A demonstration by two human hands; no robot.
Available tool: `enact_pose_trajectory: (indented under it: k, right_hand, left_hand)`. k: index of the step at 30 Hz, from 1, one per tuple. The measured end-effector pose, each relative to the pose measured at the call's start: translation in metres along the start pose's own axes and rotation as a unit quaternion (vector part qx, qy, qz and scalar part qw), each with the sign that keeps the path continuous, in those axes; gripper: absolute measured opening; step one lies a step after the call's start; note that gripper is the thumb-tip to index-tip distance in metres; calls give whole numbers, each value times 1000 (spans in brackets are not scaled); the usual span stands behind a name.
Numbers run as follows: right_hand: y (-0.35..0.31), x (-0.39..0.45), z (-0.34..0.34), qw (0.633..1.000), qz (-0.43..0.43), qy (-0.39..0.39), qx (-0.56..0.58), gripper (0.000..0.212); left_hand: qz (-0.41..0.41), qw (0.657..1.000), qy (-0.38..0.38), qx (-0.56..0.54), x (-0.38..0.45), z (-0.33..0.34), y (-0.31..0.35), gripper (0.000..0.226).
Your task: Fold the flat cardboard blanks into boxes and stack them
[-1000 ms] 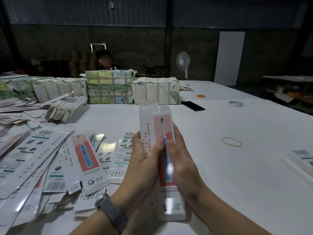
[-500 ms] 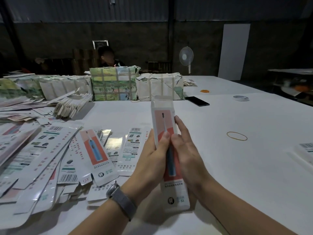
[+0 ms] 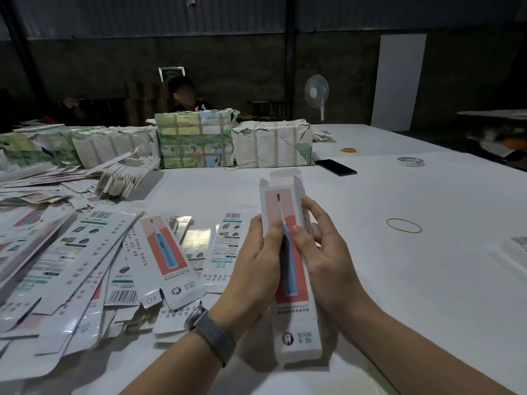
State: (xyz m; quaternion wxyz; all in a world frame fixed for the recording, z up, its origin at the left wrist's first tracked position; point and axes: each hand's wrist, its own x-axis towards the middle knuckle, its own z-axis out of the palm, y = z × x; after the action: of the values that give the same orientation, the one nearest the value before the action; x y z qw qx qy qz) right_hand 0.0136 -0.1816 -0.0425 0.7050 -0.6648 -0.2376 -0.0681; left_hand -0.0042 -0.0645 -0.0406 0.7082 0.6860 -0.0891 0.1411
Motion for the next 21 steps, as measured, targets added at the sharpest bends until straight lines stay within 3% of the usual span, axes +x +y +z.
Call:
enact_pose_trajectory:
  k: [7, 15, 21]
  right_hand:
    - [-3, 4, -3, 999, 28, -30, 22, 44]
    - [-4, 5, -3, 996, 62, -43, 46, 42]
    - [-3, 7, -4, 998, 35, -37, 25, 41]
  left_hand:
    - [21, 999, 18, -21, -1, -2, 5, 43]
    - [21, 999, 34, -14, -1, -5, 9, 33]
    - [37, 999, 21, 11, 0, -9, 10, 23]
